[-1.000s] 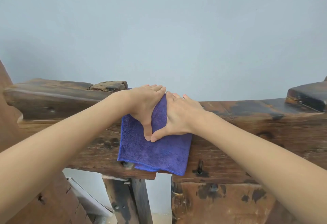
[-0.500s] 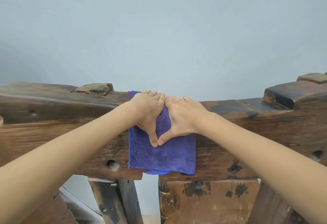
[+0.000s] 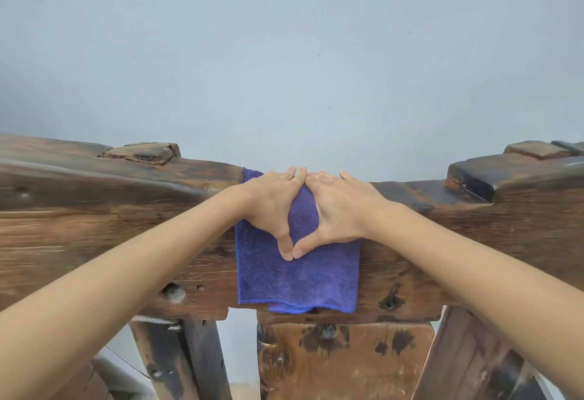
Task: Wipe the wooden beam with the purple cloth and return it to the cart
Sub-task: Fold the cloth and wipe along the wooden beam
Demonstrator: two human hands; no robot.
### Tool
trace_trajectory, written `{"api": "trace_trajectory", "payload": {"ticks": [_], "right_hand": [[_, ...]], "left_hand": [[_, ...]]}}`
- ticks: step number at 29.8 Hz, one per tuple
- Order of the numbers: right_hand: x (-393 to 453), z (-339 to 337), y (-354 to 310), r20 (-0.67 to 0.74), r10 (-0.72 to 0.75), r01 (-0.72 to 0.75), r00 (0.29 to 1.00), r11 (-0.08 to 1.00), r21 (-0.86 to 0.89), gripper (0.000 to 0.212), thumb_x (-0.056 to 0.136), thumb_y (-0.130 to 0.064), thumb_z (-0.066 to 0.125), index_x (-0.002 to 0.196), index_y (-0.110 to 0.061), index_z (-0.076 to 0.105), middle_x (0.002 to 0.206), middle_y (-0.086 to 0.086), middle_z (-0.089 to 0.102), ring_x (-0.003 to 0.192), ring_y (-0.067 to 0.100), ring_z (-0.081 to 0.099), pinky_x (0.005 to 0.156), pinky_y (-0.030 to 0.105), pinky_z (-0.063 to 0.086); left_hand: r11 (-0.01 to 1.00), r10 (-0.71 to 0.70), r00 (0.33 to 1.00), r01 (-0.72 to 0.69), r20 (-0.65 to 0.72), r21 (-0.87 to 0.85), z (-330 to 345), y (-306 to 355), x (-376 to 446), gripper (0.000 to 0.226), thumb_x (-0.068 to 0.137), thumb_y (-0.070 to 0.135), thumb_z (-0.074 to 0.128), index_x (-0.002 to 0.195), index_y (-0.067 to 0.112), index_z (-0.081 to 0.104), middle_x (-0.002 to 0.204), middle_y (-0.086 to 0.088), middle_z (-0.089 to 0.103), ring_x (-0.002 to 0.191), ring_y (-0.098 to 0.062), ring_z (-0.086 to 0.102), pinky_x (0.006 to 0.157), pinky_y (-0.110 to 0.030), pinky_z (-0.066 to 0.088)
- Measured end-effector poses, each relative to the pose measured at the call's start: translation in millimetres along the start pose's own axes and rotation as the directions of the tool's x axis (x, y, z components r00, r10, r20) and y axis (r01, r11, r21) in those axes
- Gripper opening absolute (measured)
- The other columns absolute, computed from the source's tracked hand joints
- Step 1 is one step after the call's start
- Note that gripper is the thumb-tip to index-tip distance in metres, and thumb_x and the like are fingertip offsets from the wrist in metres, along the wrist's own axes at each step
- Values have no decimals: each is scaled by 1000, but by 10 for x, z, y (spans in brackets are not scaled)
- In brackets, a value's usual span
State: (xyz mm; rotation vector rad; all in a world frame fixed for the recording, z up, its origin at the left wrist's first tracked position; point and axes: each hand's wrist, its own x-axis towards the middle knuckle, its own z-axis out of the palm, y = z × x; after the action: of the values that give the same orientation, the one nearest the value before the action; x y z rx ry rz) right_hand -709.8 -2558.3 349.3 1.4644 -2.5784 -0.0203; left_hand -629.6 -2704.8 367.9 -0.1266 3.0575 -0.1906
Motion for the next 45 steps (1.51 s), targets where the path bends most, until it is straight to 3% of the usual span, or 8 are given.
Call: {"api": "trace_trajectory", "payload": {"ticks": [4, 12, 21, 28, 37, 45], "right_hand": [[-32, -4, 60, 10, -7, 7, 1000, 1000, -16, 151, 48, -97, 63, 160, -7, 21, 166, 3, 33, 153, 18, 28, 126, 45, 17], [-103, 5, 197, -7, -19, 18, 1000, 998, -52, 151, 48, -98, 62, 160, -4, 22, 165, 6, 35, 153, 19, 28, 127, 47, 14], [-246, -9, 422, -6, -14, 14, 1000, 996, -86, 146, 50, -96, 64, 156, -3, 28, 160, 5, 43, 149, 19, 37, 127, 47, 12], [-350, 17, 611, -28, 6, -7, 1000, 999, -44, 140, 45, -96, 66, 148, -5, 40, 146, 3, 57, 138, 21, 50, 125, 45, 20], [-552, 16, 941, -22, 20, -22, 1000, 993, -114, 147, 46, -99, 61, 153, -2, 33, 157, 7, 47, 148, 18, 39, 128, 50, 4], [-742, 25, 1228, -55, 34, -44, 998, 979, -198, 148, 46, -101, 56, 150, 1, 37, 149, 9, 55, 144, 18, 46, 126, 49, -5]], "left_hand": [[1000, -15, 999, 14, -34, -2, 49, 10, 37, 162, 42, 72, 87, 161, 12, -6, 171, -6, 9, 156, -21, 15, 126, -46, 9], [999, -20, 999, 19, -44, -30, 32, 145, 101, 162, 43, 70, 88, 161, 11, -5, 171, 0, 13, 155, -17, 21, 125, -34, 17], [998, -11, 999, 9, -35, -60, -2, 379, 243, 162, 43, 69, 89, 162, 11, -5, 171, -2, 15, 155, -17, 19, 125, -32, 19], [997, 5, 1000, -7, -25, -72, -58, 575, 338, 161, 44, 67, 90, 162, 10, -4, 171, -2, 15, 155, -18, 19, 125, -30, 19], [997, 21, 1000, -22, -22, -77, -113, 920, 530, 164, 42, 68, 90, 161, 9, -5, 170, -5, 18, 154, -22, 23, 124, -34, 23], [993, 61, 997, -65, -44, -95, -152, 1219, 716, 161, 45, 66, 91, 162, 9, -5, 170, -4, 16, 155, -20, 22, 123, -31, 24]]}}
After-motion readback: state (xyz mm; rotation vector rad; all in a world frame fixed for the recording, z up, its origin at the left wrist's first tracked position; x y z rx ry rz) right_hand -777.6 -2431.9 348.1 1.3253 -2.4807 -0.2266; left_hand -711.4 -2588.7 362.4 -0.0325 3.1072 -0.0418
